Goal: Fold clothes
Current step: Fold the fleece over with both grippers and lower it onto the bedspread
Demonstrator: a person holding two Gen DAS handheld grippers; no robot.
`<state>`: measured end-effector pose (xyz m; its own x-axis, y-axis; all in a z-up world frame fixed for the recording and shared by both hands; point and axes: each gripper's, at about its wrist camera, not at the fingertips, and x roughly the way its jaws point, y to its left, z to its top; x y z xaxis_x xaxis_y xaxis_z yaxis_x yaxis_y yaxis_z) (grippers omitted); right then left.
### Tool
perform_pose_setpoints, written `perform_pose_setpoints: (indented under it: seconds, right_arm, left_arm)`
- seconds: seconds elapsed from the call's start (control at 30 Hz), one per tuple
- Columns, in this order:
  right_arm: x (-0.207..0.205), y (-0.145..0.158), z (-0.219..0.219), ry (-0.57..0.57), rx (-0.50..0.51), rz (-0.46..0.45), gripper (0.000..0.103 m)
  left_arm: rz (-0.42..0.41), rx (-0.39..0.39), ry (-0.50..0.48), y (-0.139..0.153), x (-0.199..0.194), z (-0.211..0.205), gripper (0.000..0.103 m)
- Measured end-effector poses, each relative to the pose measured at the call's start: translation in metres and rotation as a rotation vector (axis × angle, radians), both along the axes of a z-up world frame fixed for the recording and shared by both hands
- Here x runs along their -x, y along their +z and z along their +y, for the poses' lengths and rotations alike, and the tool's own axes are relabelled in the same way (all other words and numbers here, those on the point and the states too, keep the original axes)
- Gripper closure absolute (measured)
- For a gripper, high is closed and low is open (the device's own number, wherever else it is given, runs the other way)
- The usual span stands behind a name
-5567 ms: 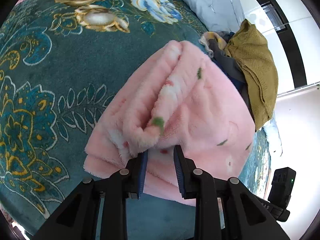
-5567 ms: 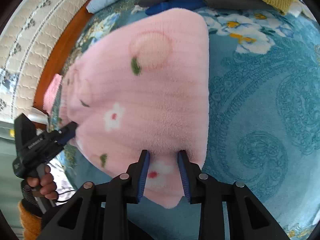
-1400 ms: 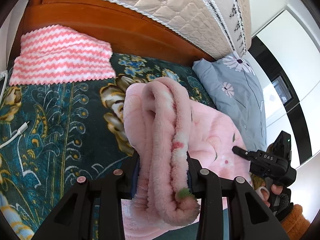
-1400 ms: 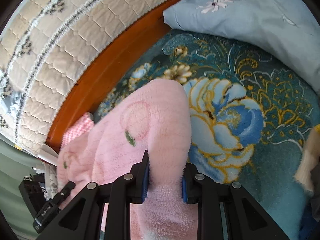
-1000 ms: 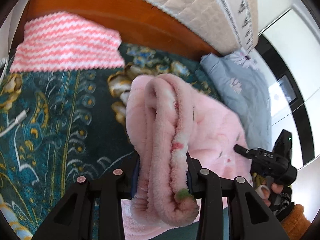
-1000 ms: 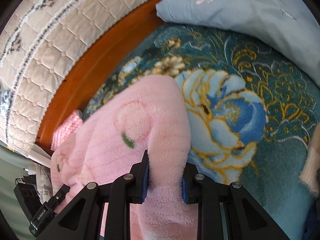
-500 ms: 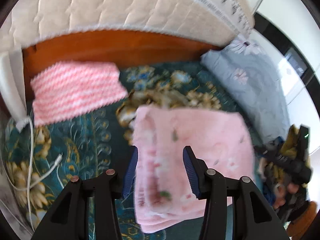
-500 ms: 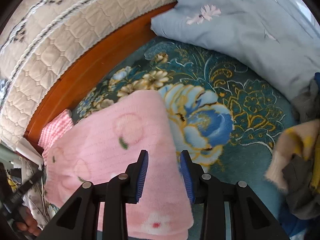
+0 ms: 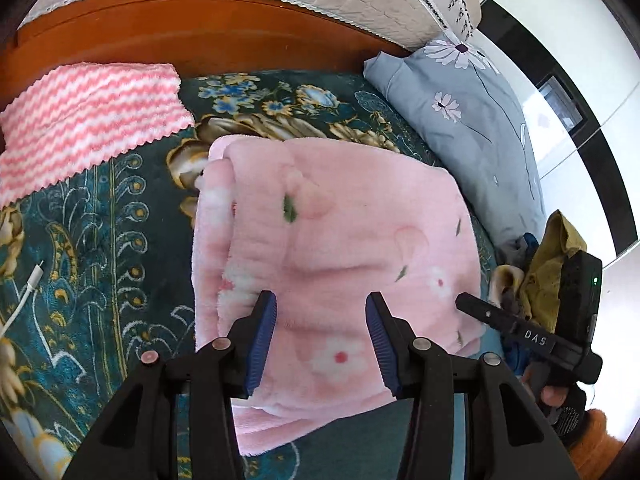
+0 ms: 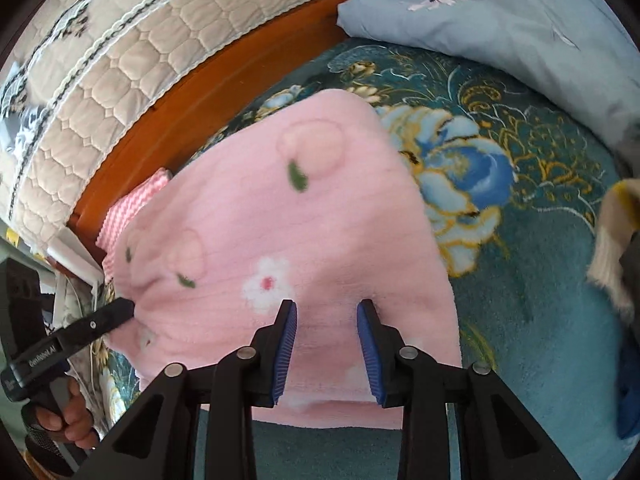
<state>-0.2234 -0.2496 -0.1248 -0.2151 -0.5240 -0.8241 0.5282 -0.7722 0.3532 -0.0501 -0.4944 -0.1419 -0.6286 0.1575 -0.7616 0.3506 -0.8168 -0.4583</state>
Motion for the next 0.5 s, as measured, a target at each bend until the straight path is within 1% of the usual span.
perform_pose_setpoints:
  seconds: [0.17, 0.33, 0.5]
  right_arm:
    - [-0.001, -0.012, 0.003, -0.007, -0.013, -0.01, 0.07]
    - [-0.001, -0.019, 0.003, -0.008, -0.019, -0.016, 0.071]
    - [-0.003, -0.023, 0.001, -0.017, -0.035, -0.014, 0.07]
  left_arm:
    - [-0.016, 0.035, -0.014, -0.002, 0.005, 0.005, 0.056]
    - [-0.006, -0.001, 0.004, -0.008, 0.003, 0.0, 0.057]
    - [0.019, -0.011, 0.031, -0.01, -0.002, 0.0, 0.058]
